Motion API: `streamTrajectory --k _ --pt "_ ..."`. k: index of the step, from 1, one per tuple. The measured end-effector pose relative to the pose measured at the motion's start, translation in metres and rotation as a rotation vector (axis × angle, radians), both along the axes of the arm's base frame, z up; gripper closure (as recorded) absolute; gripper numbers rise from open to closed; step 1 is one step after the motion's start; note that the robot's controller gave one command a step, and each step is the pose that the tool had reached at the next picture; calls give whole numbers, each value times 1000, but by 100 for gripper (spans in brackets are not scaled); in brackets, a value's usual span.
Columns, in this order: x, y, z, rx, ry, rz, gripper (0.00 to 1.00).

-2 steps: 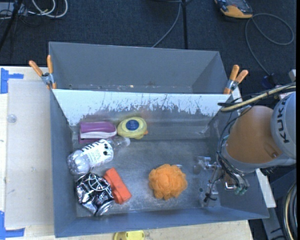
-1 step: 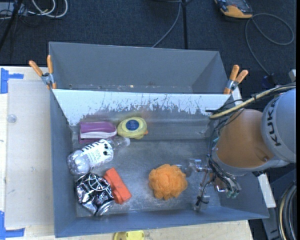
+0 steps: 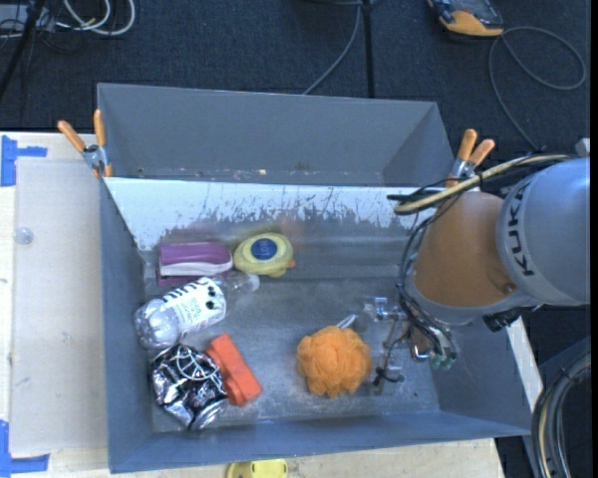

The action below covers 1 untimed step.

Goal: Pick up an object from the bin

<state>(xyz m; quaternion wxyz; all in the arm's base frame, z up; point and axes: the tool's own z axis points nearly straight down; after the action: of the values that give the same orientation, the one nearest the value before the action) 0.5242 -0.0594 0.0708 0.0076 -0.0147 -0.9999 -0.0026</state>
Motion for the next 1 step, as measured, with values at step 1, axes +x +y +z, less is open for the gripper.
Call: streamTrajectory --k 1 --pt "35 12 0 -2 -5 -23 0"
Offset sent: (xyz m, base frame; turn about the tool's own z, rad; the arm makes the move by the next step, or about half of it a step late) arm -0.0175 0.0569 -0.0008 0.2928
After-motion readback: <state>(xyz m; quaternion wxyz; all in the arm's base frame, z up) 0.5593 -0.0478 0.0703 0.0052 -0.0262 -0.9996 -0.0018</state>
